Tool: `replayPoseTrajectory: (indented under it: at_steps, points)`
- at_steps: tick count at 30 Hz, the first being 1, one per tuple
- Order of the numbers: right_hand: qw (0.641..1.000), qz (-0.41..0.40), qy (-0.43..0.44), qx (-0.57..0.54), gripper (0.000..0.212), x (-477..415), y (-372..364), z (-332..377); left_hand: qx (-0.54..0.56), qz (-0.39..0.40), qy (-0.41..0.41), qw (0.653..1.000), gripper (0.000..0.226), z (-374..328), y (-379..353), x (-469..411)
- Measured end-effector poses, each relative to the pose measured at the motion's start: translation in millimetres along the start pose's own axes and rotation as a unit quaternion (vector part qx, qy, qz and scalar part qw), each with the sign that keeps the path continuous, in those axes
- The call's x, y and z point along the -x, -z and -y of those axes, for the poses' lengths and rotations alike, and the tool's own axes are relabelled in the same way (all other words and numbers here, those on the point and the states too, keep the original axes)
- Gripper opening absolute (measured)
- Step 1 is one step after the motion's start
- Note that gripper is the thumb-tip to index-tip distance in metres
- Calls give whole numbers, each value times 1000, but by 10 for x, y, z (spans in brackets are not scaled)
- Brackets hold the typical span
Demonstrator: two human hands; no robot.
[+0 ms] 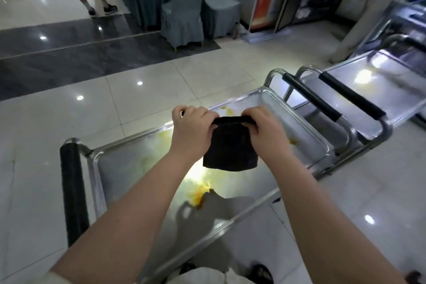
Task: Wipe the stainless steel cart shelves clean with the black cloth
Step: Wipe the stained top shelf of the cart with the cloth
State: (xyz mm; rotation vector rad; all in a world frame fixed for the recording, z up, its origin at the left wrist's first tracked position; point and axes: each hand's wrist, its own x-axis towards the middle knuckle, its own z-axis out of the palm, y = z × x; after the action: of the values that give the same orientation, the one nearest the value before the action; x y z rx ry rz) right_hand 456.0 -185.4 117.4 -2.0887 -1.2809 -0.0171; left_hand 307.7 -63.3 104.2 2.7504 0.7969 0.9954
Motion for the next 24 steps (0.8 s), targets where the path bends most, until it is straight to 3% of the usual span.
replayPoseTrajectory:
  at_steps: [6, 17, 24]
  points:
    - [997, -6, 21, 80, 30, 292, 520, -743, 8, 31, -28, 999, 13, -868, -521, -66]
    - [999, 26, 26, 21, 25, 659, 1454, -2349, 37, 45, 29, 998, 18, -2500, -1451, -83]
    - [997, 76, 29, -18, 29, 696, 1654, -3026, 45, 126, 40, 990, 18, -2986, -1878, -66]
